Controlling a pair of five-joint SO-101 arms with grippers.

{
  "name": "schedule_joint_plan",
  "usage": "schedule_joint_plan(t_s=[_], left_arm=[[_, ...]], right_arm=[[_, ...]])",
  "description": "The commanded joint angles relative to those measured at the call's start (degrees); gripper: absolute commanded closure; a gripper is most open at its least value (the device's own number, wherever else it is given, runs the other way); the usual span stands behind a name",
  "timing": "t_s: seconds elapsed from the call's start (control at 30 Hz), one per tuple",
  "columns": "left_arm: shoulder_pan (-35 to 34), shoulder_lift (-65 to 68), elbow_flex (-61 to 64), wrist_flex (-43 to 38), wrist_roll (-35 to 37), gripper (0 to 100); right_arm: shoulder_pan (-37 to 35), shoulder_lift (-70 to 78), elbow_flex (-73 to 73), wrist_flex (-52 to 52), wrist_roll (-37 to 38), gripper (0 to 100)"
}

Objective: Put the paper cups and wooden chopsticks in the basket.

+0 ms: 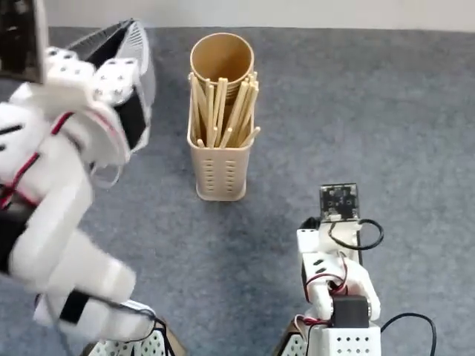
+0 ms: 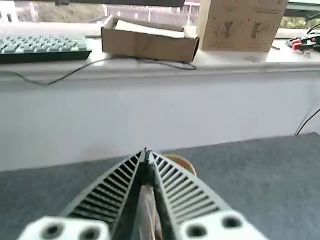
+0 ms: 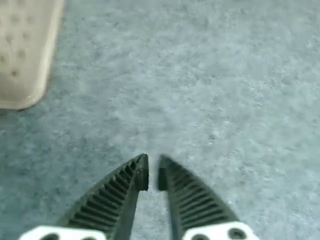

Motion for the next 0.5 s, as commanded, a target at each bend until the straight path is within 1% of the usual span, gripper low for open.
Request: schedule_joint_plan(t_s=[0.0, 0.13, 0.2, 0.27, 0.37, 0.47], left_arm=[[-0.84, -16.13, 25.19, 0.35, 0.00, 99], [-0.84, -36.53, 64.13, -0.35, 0.00, 99], [-1.19, -46.99, 85.32, -4.92, 0.00, 99], [-1.71, -57.89, 104.22, -12.92, -0.35, 99], [-3.47, -75.21, 130.33, -28.40, -0.35, 99], [-3.82, -92.44, 153.36, -44.13, -0.44, 99]], right_arm=[[-3.12, -0.48, -0.22, -0.13, 0.18, 97.1], [-3.65, -0.48, 1.19, -0.22, 0.35, 97.1], [-3.65, -0.48, 3.47, -0.22, 0.44, 97.0], [-3.65, -0.48, 5.23, -0.22, 0.44, 97.0], [-3.65, -0.48, 6.73, -0.22, 0.44, 96.8], [-3.56, -0.48, 7.69, -0.22, 0.44, 96.8]])
